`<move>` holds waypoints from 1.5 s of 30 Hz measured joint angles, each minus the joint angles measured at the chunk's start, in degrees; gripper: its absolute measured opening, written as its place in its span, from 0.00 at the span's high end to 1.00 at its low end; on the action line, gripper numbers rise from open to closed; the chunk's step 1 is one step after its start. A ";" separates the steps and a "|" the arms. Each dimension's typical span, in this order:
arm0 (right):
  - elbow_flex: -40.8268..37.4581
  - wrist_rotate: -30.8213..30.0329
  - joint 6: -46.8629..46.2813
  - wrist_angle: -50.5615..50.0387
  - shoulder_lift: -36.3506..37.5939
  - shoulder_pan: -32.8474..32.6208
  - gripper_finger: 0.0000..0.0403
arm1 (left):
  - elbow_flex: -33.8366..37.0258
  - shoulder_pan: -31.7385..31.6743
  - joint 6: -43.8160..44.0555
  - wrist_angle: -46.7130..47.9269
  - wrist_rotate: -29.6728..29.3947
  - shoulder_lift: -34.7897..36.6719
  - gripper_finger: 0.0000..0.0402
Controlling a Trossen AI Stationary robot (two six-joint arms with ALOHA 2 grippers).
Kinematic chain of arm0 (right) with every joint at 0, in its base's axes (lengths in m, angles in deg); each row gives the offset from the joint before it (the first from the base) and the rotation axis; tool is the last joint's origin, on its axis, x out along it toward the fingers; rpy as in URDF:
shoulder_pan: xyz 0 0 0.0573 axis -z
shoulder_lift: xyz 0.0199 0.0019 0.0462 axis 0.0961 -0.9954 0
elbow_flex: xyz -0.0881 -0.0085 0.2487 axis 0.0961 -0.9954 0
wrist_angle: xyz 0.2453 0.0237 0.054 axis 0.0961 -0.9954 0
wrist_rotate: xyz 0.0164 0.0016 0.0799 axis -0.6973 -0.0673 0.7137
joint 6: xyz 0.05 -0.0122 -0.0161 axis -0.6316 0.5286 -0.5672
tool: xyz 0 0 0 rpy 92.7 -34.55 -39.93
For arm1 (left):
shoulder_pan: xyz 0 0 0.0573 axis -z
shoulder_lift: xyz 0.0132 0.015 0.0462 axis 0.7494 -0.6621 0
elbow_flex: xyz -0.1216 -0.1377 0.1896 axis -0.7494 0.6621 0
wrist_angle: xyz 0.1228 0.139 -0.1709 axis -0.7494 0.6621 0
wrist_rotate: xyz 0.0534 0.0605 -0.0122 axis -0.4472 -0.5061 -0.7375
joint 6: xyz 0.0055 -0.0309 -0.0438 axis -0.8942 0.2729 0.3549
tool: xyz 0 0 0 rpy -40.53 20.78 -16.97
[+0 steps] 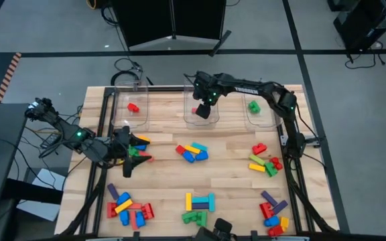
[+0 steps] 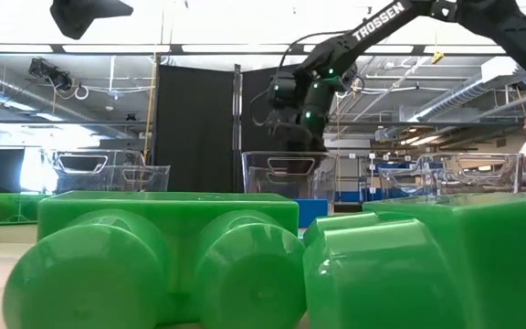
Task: Sort blocks by size
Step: Put the yellow block into the middle transparent bin
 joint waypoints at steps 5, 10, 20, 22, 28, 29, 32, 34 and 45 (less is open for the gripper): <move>0.00 0.00 -0.50 -1.31 4.03 0.00 0.41 | 0.00 0.01 0.12 -1.10 -2.72 0.12 0.26; 0.00 -0.07 -5.51 -3.82 9.72 -0.11 0.43 | 0.00 0.00 0.18 -0.05 -3.12 0.13 0.32; -7.05 -1.05 -15.30 -6.97 25.32 -5.08 0.52 | 0.00 0.00 0.27 3.59 -4.35 0.66 0.39; -13.41 -2.68 -18.01 -2.78 30.62 -7.70 0.54 | 0.00 0.00 1.16 3.58 -4.17 0.87 0.39; -34.51 -3.78 -29.62 11.90 47.48 -17.11 0.58 | 0.00 -0.40 1.25 3.67 -2.67 1.20 0.39; -37.22 -3.97 -32.02 13.78 49.89 -18.76 0.58 | 0.00 -0.90 0.97 3.65 -1.61 1.20 0.39; -43.26 -6.83 -38.20 16.79 56.52 -24.06 0.58 | 0.00 -2.74 -0.09 3.88 1.71 1.13 0.39; -45.78 -10.51 -40.54 16.77 59.91 -27.61 0.59 | 0.00 -4.12 -0.21 4.74 3.27 0.58 0.39; -49.81 -23.91 -44.74 15.70 67.73 -37.80 0.62 | -2.93 -10.97 5.48 7.24 14.92 -12.97 0.39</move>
